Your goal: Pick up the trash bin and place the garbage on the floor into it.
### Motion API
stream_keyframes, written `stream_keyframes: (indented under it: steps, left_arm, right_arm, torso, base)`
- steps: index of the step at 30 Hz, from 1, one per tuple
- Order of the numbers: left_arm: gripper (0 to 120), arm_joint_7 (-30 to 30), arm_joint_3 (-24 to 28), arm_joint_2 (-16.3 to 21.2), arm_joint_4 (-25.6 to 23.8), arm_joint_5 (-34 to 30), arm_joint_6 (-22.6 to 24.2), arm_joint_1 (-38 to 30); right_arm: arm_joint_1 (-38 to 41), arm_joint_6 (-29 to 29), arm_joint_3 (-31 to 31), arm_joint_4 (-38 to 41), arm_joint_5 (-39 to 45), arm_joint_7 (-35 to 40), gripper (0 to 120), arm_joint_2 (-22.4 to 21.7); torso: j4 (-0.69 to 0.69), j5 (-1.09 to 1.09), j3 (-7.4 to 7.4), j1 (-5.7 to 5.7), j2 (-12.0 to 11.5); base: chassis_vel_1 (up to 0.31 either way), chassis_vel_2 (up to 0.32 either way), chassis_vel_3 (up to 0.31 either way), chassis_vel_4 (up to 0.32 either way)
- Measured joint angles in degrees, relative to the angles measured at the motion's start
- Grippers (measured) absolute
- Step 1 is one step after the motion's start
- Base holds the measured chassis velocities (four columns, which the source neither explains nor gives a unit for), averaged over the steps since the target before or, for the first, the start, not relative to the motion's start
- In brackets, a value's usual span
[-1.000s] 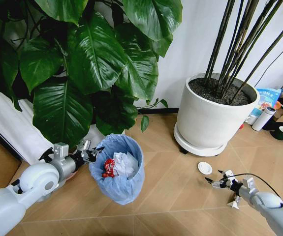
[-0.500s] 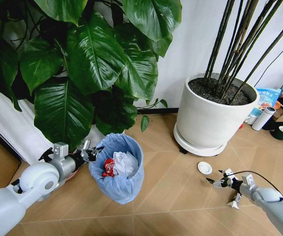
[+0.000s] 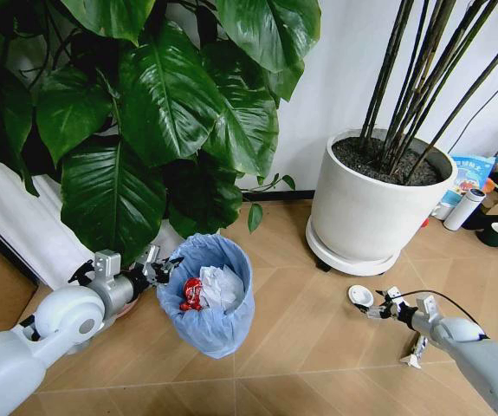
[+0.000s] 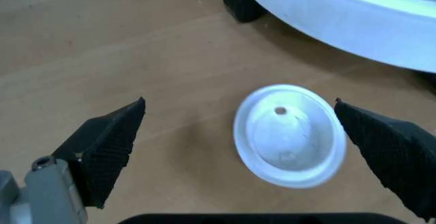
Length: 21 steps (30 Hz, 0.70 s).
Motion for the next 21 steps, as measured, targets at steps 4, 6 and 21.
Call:
stream_keyframes:
  steps: [4,6,21]
  left_arm:
    - [0,0.0,-0.2,0.2,-0.1,0.2,0.0,0.3]
    - [0,0.1,-0.3,0.0,-0.1,0.5,-0.1,0.4]
    - [0,0.2,-0.2,-0.9,-0.4,1.4,-0.3,0.7]
  right_arm:
    - [0.7,-1.3,-1.3,0.0,1.5,-1.3,100,-0.4]
    - [1.0,-2.4,-1.7,-0.1,2.0,-1.9,100,-0.7]
    - [1.7,-5.7,-2.6,-2.0,1.3,-5.6,100,-0.7]
  torso:
    - [0.00,0.01,0.00,0.00,0.0]
    - [0.00,0.00,0.00,0.00,0.0]
    - [-0.01,0.02,0.00,0.00,0.0]
  base:
    - [0.000,0.000,0.000,0.000]
    - [0.000,0.000,0.000,0.000]
    - [0.000,0.000,0.000,0.000]
